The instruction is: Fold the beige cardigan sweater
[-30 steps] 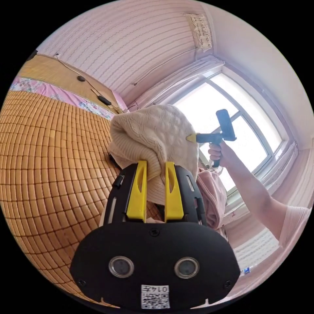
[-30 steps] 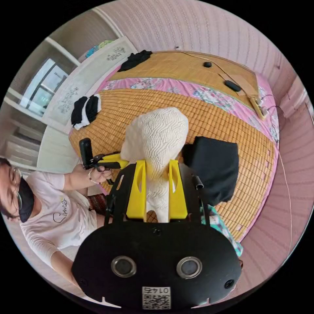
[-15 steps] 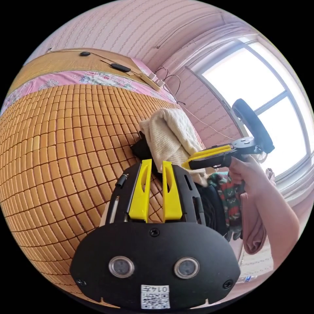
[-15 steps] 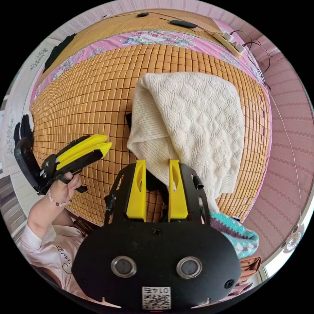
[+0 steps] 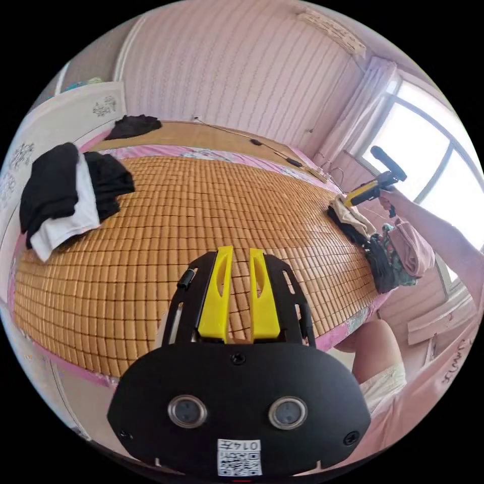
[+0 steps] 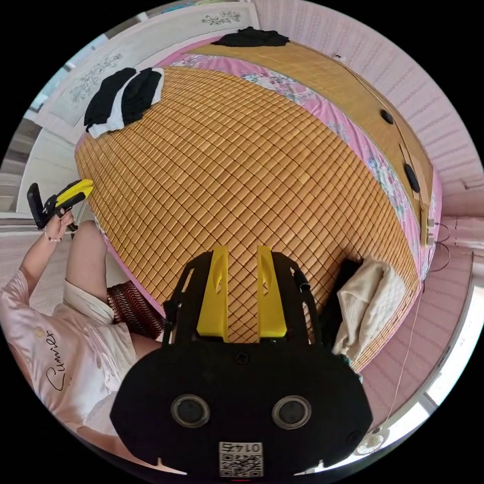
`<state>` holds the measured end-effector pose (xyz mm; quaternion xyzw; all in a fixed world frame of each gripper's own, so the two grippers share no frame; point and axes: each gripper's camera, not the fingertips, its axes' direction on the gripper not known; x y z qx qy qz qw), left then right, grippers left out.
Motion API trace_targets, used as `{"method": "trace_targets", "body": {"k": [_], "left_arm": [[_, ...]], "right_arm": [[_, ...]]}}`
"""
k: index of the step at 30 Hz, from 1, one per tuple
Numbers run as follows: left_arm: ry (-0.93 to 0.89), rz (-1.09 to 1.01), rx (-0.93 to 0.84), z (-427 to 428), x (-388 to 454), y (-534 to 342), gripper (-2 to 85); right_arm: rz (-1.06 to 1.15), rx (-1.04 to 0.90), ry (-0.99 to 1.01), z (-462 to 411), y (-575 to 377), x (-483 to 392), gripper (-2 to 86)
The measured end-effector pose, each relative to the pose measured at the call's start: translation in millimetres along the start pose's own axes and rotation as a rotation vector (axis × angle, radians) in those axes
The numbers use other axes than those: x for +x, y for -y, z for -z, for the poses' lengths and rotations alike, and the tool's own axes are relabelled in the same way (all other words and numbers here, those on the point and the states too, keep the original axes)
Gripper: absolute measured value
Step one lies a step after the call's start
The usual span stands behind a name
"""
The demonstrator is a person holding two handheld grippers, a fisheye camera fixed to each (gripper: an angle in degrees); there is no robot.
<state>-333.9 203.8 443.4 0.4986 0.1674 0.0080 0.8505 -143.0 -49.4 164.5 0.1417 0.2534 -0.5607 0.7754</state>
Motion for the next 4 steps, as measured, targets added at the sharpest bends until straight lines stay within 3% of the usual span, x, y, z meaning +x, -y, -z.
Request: {"method": "trace_targets", "body": {"k": [4], "left_arm": [[0.124,0.152,0.071,66,-84,-32,6.5]], "right_arm": [[0.249,0.049,0.031,16,112,-137,10.3]]}}
